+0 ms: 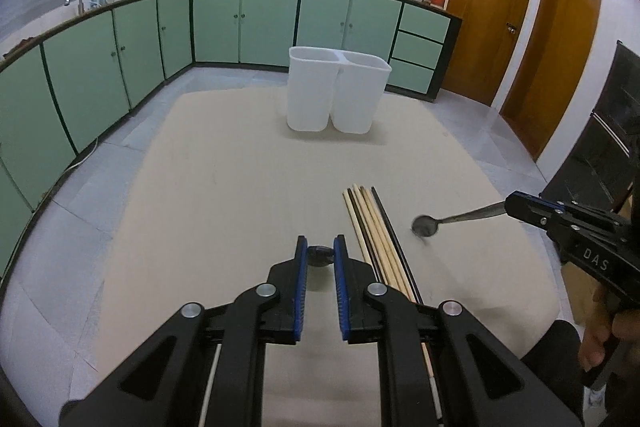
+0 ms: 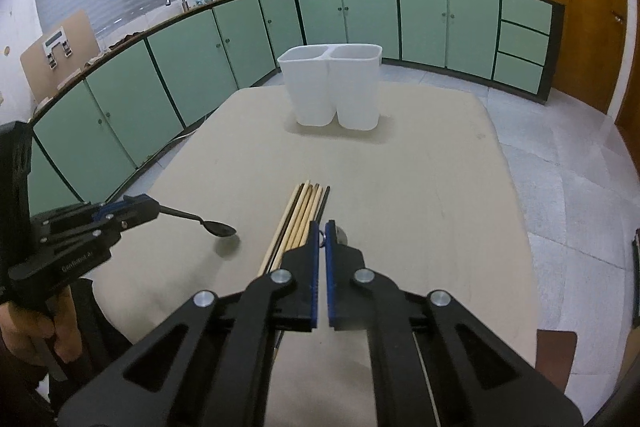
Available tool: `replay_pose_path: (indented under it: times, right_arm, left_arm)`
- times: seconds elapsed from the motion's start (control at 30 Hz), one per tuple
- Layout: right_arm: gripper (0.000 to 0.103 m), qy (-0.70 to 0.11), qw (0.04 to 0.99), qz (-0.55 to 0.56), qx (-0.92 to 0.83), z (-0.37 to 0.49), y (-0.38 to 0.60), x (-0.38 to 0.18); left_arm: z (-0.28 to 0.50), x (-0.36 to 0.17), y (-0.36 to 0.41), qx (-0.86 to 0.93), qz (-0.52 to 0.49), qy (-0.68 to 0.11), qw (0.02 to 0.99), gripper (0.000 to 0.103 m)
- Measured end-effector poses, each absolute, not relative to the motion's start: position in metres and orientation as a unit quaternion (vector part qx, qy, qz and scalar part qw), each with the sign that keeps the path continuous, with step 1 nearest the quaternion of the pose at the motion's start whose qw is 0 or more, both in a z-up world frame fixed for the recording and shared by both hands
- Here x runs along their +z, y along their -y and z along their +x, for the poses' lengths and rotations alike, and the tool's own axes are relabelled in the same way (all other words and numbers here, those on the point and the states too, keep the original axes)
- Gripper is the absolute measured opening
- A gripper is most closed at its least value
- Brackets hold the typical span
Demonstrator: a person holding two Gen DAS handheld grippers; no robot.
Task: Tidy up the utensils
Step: 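Lift and carry both spoons over the white utensil holder with both grippers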
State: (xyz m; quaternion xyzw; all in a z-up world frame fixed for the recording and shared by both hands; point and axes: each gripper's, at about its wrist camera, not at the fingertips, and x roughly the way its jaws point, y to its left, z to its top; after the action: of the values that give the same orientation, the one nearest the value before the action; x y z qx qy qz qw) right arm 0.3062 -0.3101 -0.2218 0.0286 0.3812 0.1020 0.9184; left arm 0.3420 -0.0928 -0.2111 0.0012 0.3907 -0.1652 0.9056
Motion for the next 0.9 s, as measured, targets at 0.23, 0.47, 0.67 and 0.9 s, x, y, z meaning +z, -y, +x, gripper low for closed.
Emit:
replay_pose_path:
  times: [0.23,0.47,0.67,0.9]
  right_arm:
    - [0.002,-0.382,0.917,0.032,0.114,0.311,0.309,-0.208]
    - [0.002,-0.372,0.92,0.03,0.119,0.322,0.311,-0.18]
    - [0.002,-0.36,0.922,0.036,0.139,0.343,0.313,-0.151]
    - [0.002,-0.328,0.933,0.029,0.147,0.415,0.314,-0.09]
  left_arm:
    - [0.356,-0.202,0.084,-0.177,-0.02,-0.401,0.899,0.013]
    - [0.367,-0.18,0.082,-0.193,-0.013,-0.387,0.902,0.013]
    - [0.39,-0.152,0.083,-0.205,-0.001,-0.37,0.906,0.013]
    - [0.448,-0.096,0.09,-0.216,0.01,-0.336,0.917,0.013]
